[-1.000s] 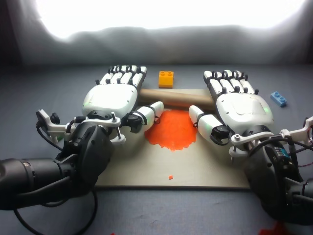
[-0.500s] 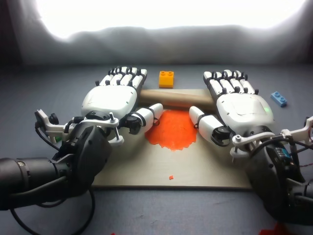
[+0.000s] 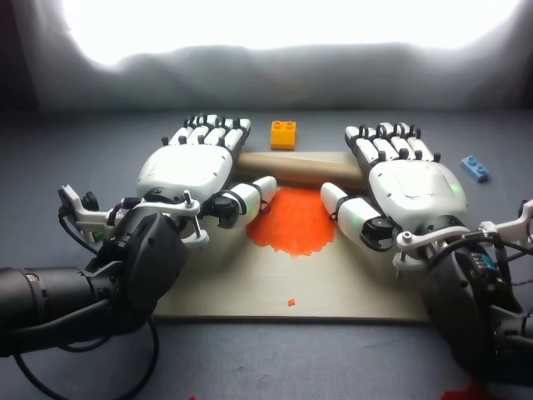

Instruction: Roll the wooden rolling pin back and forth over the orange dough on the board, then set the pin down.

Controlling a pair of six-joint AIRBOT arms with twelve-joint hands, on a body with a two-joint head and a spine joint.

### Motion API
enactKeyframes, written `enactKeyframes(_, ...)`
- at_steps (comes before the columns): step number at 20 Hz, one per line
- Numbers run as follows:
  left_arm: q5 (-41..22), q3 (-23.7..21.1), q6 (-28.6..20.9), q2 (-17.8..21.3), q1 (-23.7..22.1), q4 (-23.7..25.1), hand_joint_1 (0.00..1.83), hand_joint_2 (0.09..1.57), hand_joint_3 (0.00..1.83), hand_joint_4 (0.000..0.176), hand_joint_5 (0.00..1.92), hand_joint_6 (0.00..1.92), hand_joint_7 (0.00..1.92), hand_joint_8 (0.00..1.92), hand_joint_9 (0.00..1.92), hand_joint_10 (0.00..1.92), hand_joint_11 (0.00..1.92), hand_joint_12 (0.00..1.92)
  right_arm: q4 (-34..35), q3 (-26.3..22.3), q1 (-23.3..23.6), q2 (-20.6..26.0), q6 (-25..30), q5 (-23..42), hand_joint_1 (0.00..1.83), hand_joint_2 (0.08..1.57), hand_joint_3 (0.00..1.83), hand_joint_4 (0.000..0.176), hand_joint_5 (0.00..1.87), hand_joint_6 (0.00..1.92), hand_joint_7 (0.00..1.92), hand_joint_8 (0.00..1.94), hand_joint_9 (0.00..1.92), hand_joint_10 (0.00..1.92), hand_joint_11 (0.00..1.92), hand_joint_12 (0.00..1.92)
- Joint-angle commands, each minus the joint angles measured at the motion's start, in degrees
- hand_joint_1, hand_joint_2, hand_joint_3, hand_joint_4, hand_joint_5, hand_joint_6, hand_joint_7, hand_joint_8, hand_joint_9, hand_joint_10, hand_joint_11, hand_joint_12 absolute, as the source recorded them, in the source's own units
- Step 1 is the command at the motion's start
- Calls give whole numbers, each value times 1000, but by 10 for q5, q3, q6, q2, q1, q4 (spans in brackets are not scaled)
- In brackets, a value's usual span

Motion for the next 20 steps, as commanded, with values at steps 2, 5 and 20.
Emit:
enactKeyframes(2,-45,-2,-11,2,2,19,0,1415,1,0,109,17,134,8,75,11,19,26,-18,-4,-6,0,6,19,0,1359,0,0,169,33,203,17,106,27,19,27)
enactKeyframes(5,-67,-8,-24,4,9,27,0,1416,0,0,140,4,171,6,110,3,0,146,-27,-9,-8,1,6,25,0,1355,0,0,178,9,226,1,124,8,0,115)
enactKeyframes(20,-213,-46,-46,0,71,47,0,1421,1,0,179,1,220,0,173,5,0,285,-30,-28,-15,3,5,30,0,1367,1,0,217,11,262,0,178,12,0,304)
